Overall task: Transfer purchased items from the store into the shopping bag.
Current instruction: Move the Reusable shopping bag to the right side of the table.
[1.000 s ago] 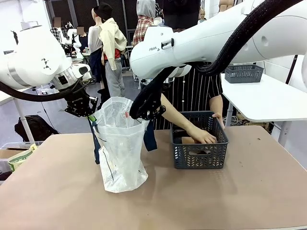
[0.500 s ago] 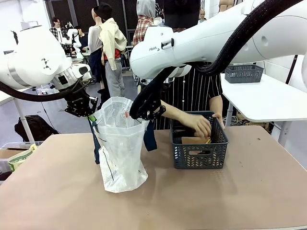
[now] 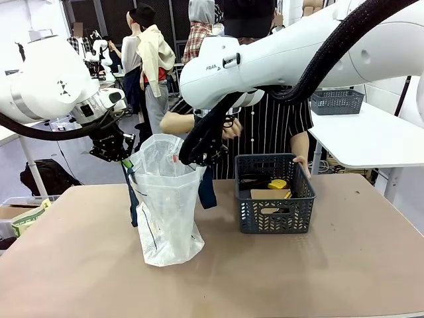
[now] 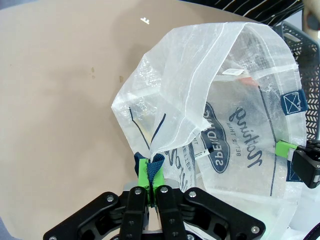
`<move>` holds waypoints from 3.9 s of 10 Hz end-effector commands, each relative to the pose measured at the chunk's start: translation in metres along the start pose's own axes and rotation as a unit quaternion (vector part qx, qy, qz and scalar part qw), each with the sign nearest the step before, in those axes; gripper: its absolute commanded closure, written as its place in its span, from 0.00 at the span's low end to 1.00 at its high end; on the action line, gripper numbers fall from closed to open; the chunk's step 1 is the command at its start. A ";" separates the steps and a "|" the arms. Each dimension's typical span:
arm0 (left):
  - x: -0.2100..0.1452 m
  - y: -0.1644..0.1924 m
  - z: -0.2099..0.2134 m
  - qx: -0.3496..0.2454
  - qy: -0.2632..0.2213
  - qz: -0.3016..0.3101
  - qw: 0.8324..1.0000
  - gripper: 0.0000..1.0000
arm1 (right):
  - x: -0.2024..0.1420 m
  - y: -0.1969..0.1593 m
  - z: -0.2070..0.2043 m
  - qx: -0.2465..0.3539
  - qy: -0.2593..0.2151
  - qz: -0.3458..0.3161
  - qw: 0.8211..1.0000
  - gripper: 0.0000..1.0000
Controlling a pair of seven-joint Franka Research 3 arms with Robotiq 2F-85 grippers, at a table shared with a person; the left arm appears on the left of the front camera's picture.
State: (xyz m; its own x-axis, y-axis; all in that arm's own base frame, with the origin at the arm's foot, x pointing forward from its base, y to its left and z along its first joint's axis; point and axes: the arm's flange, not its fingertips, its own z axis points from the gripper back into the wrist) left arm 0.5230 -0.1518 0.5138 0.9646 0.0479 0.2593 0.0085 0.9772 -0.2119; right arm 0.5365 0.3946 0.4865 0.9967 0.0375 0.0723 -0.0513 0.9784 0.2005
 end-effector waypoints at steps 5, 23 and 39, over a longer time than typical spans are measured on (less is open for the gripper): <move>0.000 0.000 0.001 0.000 0.000 -0.001 1.000 1.00 | -0.001 -0.003 -0.002 0.002 0.005 -0.004 1.000 1.00; 0.000 0.000 0.001 0.000 0.000 -0.001 1.000 1.00 | -0.001 -0.003 -0.002 0.002 0.005 -0.004 1.000 1.00; 0.000 0.000 0.001 0.000 0.000 -0.001 1.000 1.00 | -0.001 -0.003 -0.002 0.002 0.005 -0.004 1.000 1.00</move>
State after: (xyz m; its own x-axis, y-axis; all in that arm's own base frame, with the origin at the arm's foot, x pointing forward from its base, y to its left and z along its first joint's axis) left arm 0.5230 -0.1519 0.5138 0.9646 0.0478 0.2593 0.0085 0.9772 -0.2119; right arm 0.5365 0.3945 0.4863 0.9967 0.0373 0.0722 -0.0512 0.9784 0.2004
